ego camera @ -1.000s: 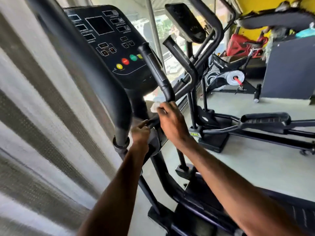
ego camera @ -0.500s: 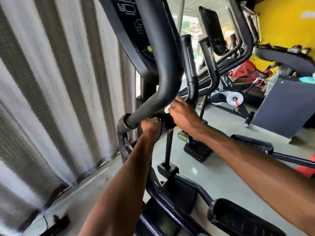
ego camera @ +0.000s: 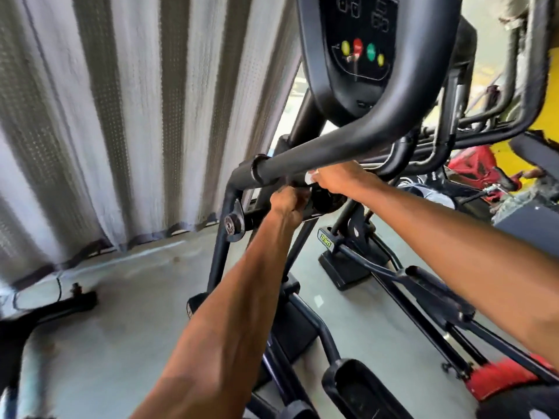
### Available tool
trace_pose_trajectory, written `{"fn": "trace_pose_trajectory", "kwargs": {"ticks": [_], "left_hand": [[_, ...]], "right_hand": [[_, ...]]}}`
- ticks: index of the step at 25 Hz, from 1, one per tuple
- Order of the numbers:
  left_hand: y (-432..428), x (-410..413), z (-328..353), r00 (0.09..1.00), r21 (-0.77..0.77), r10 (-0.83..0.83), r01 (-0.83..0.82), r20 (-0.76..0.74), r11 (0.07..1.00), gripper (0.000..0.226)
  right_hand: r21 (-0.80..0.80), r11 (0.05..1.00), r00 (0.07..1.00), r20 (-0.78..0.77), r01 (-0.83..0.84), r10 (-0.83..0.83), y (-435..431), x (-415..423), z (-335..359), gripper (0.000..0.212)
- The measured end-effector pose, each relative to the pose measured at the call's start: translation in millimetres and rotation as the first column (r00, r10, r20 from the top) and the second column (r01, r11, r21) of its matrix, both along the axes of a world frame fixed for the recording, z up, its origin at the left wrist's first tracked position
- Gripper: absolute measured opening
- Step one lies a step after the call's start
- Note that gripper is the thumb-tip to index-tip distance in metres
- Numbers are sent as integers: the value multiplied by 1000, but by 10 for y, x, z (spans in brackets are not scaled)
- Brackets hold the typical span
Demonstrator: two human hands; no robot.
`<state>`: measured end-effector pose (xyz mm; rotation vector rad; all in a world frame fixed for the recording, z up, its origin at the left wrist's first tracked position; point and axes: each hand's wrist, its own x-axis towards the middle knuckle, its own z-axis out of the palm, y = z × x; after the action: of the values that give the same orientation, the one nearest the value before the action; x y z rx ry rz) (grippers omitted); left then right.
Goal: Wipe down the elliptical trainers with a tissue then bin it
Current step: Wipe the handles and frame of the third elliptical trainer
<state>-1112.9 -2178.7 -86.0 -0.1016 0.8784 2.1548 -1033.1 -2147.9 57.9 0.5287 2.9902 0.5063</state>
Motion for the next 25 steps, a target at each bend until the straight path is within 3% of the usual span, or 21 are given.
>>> {"fn": "trace_pose_trajectory", "kwargs": {"ticks": [2, 5, 8, 15, 18, 21, 25], "left_hand": [[-26, 14, 62, 997, 53, 21, -25, 68, 998, 27], [-21, 43, -24, 977, 171, 60, -96, 206, 980, 25], [13, 73, -55, 961, 163, 117, -161, 251, 973, 26], [150, 115, -168, 932, 256, 136, -229, 335, 939, 28], [206, 116, -161, 902, 270, 188, -306, 387, 913, 27], [252, 134, -140, 867, 264, 237, -376, 437, 888, 30], [259, 178, -129, 850, 276, 236, -396, 471, 875, 32]], "right_hand": [[-55, 998, 1000, 5, 3, -3, 50, -159, -106, 25], [-50, 999, 991, 135, 7, 0, 95, -323, -162, 18], [-88, 993, 961, 274, 75, -48, 374, -460, -1, 19], [-52, 996, 988, 128, -79, 85, 133, -687, -395, 22], [-59, 996, 978, 191, -68, 78, 68, -804, -473, 16], [6, 987, 938, 314, -159, 149, 91, -827, -340, 35], [31, 966, 899, 376, -255, 226, 187, -603, -13, 29]]}}
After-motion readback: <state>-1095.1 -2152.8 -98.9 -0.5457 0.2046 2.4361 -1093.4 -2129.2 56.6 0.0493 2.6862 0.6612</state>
